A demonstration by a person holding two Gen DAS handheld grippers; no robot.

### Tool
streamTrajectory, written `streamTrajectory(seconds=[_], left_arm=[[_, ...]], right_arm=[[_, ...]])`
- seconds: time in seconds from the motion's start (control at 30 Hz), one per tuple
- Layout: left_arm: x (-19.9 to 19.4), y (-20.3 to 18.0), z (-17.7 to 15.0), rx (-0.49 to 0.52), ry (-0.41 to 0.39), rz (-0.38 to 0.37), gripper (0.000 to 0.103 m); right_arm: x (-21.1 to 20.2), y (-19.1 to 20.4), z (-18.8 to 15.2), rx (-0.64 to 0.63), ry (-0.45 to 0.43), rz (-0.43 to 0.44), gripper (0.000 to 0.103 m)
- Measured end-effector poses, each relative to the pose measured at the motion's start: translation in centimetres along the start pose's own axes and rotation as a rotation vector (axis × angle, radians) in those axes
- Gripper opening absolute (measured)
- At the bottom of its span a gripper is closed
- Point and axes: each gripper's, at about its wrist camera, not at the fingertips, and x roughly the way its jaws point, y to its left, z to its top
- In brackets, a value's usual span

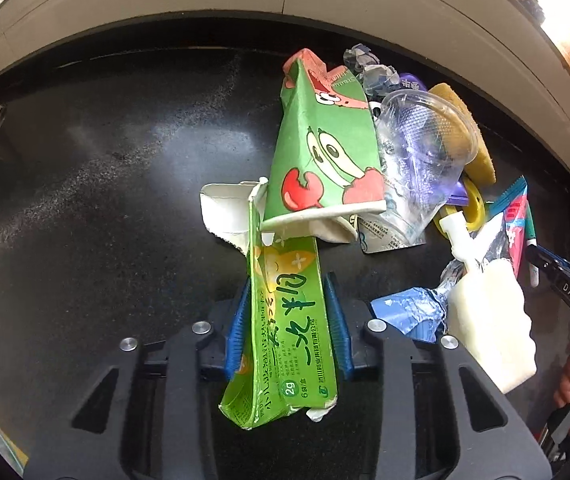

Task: Collect trash
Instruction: 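Grasp the green juice carton with left tool while right tool grasps the green-capped marker, then carry carton and marker to the floor bin and release both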

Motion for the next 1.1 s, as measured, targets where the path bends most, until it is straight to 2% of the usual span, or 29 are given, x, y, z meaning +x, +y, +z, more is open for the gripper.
streamTrajectory(seconds=[0.3,0.57,0.67,0.97,1.1], left_arm=[[-5.6,0.5,-3.8,0.033,-0.051,0.015,0.033],[-7.6,0.9,-7.7,0.028,-0.075,0.021,0.032],[-6.8,0.0,-9.1,0.059,-0.062,0.072,0.032],[-9.5,-0.1,-9.2,0.053,-0.116,0.044,0.032],[-10.8,0.7,-10.0,0.014,-0.136,0.045,0.032]], right_arm=[[-5.1,0.5,-3.4,-0.012,-0.039,0.028,0.014],[-8.2,1.9,-6.5,-0.027,-0.066,0.057,0.014],[-8.8,2.3,-7.2,-0.044,-0.066,0.047,0.014],[-11.2,3.3,-7.8,-0.085,-0.103,0.068,0.014],[-12.4,5.6,-7.6,-0.140,-0.118,0.103,0.014]])
